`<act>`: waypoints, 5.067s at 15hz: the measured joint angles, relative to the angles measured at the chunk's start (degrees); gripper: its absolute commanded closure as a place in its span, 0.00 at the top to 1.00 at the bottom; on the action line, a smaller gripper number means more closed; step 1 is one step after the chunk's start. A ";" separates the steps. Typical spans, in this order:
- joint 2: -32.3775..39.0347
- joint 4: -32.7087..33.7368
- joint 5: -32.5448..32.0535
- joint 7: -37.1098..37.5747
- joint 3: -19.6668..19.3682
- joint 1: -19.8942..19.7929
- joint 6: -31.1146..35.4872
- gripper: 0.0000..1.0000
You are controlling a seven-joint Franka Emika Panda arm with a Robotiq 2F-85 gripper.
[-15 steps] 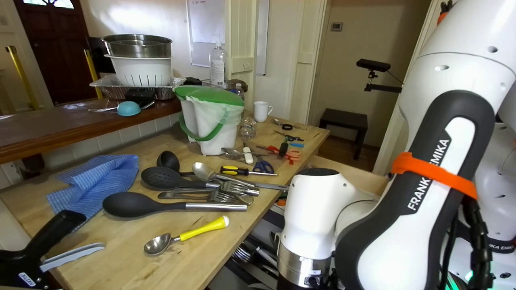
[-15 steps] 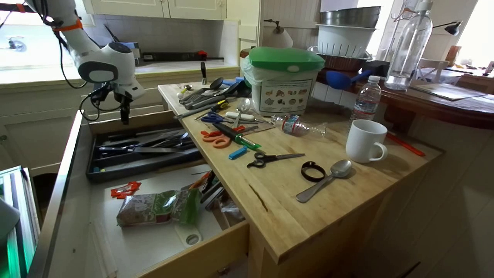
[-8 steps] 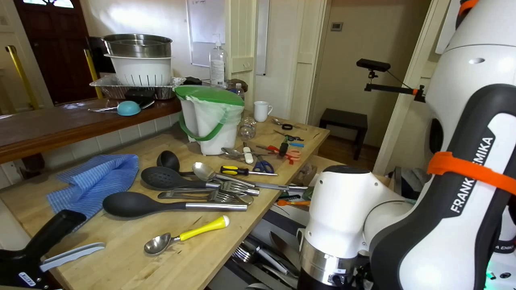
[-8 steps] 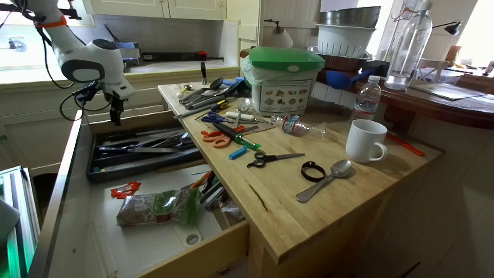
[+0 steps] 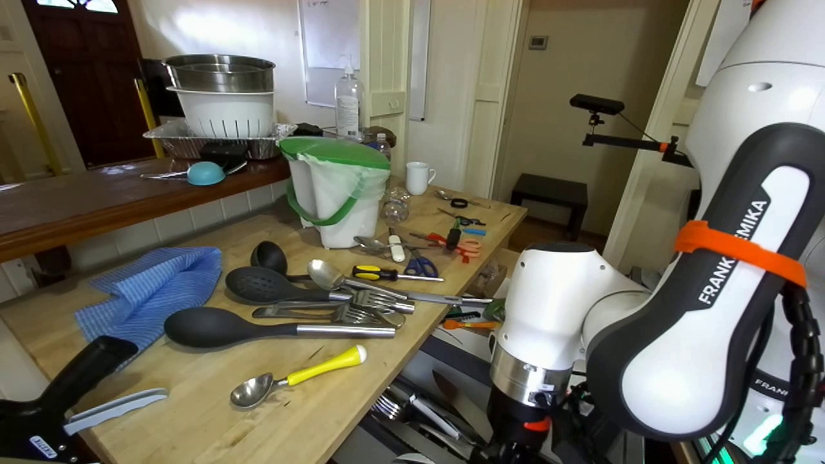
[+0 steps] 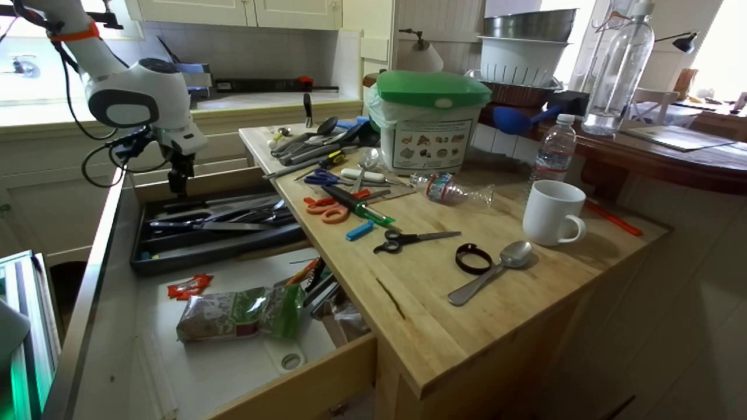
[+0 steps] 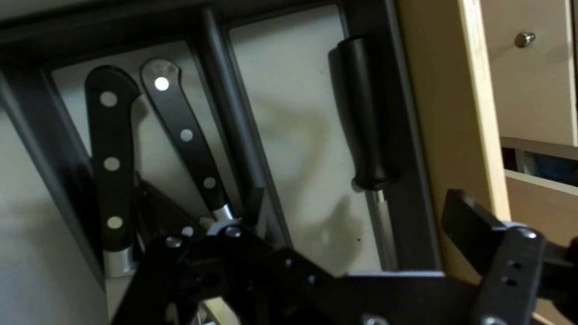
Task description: Remove the knife sharpener from the drawer
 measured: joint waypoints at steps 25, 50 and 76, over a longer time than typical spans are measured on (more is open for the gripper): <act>14.23 10.64 -18.13 15.91 -0.06 0.56 4.17 0.69; 21.01 23.00 -16.91 6.19 0.04 -5.57 -14.49 0.11; 8.49 5.74 -14.23 5.96 1.97 0.33 -1.22 1.00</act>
